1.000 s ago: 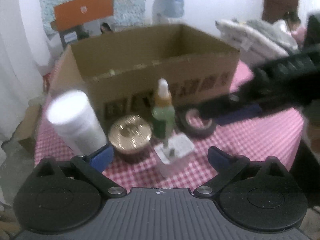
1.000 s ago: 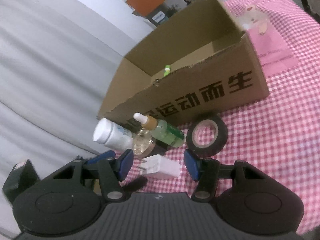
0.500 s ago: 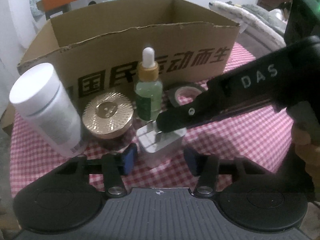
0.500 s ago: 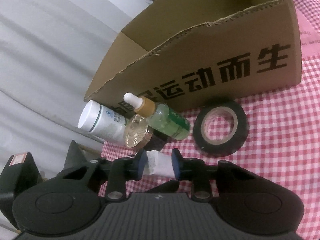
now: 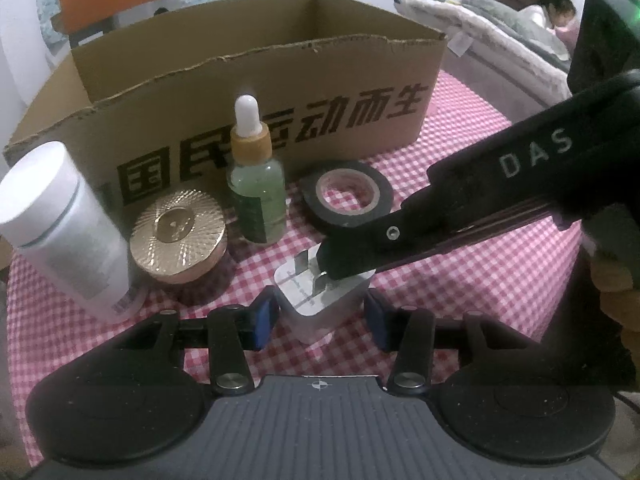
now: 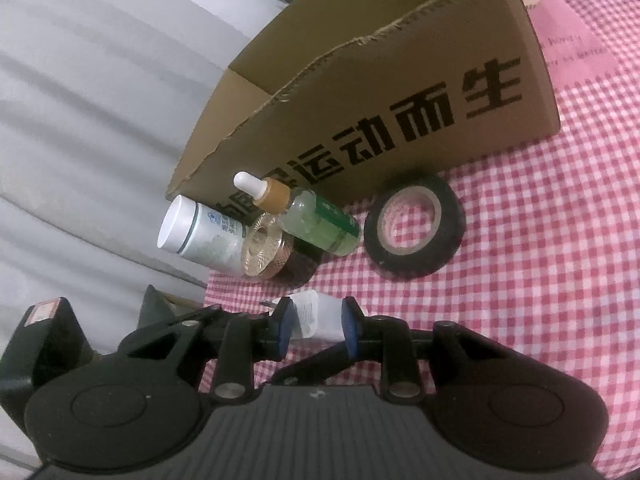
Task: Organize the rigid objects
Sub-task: 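Return to the table and grasp the white plug charger with the right tool, then carry the white charger into the box and release it from the right tool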
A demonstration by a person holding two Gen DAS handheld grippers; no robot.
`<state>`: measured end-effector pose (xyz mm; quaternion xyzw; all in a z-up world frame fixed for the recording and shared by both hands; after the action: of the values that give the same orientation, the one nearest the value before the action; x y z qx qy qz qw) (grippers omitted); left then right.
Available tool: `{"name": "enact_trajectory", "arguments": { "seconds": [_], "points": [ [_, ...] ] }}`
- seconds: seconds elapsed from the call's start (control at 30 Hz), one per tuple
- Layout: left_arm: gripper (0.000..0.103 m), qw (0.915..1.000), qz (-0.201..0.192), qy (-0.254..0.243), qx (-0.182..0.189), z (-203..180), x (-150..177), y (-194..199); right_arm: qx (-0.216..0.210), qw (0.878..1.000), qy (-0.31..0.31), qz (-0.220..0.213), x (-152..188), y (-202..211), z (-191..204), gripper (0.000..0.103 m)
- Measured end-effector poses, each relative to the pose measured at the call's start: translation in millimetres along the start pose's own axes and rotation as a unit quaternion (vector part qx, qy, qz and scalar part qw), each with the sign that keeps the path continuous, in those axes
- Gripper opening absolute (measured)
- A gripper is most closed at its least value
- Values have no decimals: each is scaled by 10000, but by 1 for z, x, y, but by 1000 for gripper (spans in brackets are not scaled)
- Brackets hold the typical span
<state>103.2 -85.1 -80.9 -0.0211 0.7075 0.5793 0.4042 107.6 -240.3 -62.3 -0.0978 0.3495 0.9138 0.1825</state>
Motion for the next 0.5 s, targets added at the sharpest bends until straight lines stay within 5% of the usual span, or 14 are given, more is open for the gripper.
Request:
{"name": "enact_trajectory", "arguments": {
  "seconds": [0.5],
  "points": [
    [44,9998,-21,-64,-173,-6,-4,-3,-103,9999,-17,-8,7,1,6,31]
  ]
}}
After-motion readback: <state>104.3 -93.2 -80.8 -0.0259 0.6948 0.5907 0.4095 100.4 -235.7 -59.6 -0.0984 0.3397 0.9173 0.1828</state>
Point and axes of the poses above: each gripper's, at about its wrist camera, not at the fingertips, and y roughly against the way its jaws point, z to its left, x to its underside, the point moved 4 cm from there along -y, roughly the way its jaws point, and after that the axes turned 3 degrees about -y, right-handed, at the moved point
